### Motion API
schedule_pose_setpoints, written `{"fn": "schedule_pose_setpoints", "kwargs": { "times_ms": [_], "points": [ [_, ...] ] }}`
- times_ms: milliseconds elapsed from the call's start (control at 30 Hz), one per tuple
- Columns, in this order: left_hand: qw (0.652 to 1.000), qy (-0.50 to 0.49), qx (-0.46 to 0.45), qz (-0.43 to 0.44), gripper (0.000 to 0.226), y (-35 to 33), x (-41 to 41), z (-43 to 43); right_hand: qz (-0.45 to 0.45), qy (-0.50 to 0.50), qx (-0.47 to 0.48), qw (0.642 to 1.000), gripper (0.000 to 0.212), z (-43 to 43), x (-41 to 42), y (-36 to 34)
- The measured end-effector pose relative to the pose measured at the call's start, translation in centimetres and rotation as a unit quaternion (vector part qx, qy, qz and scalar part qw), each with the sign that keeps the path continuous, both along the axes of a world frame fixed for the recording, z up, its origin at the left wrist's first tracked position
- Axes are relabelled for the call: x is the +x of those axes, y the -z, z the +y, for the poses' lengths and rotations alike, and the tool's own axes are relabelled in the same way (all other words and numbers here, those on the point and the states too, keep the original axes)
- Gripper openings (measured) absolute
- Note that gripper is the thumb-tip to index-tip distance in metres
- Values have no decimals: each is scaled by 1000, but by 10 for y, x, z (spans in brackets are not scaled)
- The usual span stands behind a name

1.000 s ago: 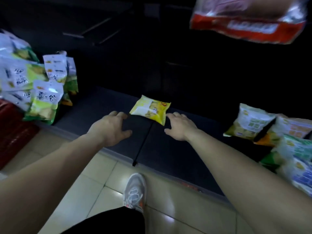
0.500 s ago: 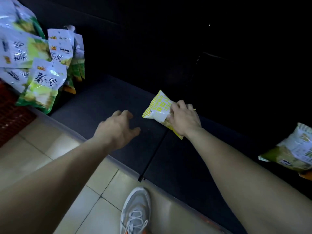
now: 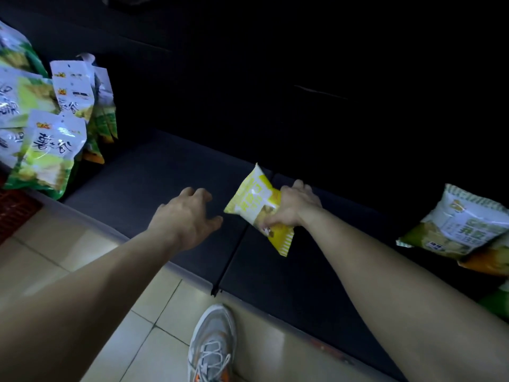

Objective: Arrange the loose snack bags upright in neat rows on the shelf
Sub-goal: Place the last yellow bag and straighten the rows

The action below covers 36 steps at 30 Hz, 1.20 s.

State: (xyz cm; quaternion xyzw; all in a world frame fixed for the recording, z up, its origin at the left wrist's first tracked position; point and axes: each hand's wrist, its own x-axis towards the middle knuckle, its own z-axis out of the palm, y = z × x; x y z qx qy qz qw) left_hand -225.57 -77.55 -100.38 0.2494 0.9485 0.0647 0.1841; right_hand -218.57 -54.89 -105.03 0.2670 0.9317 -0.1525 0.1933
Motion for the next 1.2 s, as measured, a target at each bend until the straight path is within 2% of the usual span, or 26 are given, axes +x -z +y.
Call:
{"fn": "schedule_pose_setpoints", "kwargs": {
  "times_ms": [167,233,333,500,667,833,900,1000,1200],
  "points": [
    [999,48,-3,0,61,-31,25,10,-11,-33,-6,999,103,-5,63,-31],
    [997,82,-11,7,64,-52,38,12,9,-41,2,999,98,-6,100,-55],
    [992,128,0,-8,75,-87,63,19,51,-33,-5,998,103,-5,158,-101],
    [972,213,85,-58,92,-150,138,42,108,2,-13,994,104,-9,258,-179],
    [951,206,186,-134,79,-175,230,64,183,47,-5,982,108,-14,342,-219],
    [944,173,250,-132,68,-175,293,88,201,59,20,978,111,1,401,-221],
    [948,180,233,-120,71,-172,305,101,192,62,39,979,109,13,419,-214],
    [960,206,170,-84,78,-164,315,125,155,76,61,983,94,35,445,-204],
    [975,216,52,23,94,-131,308,183,70,155,35,985,79,88,483,-186]
  ]
}}
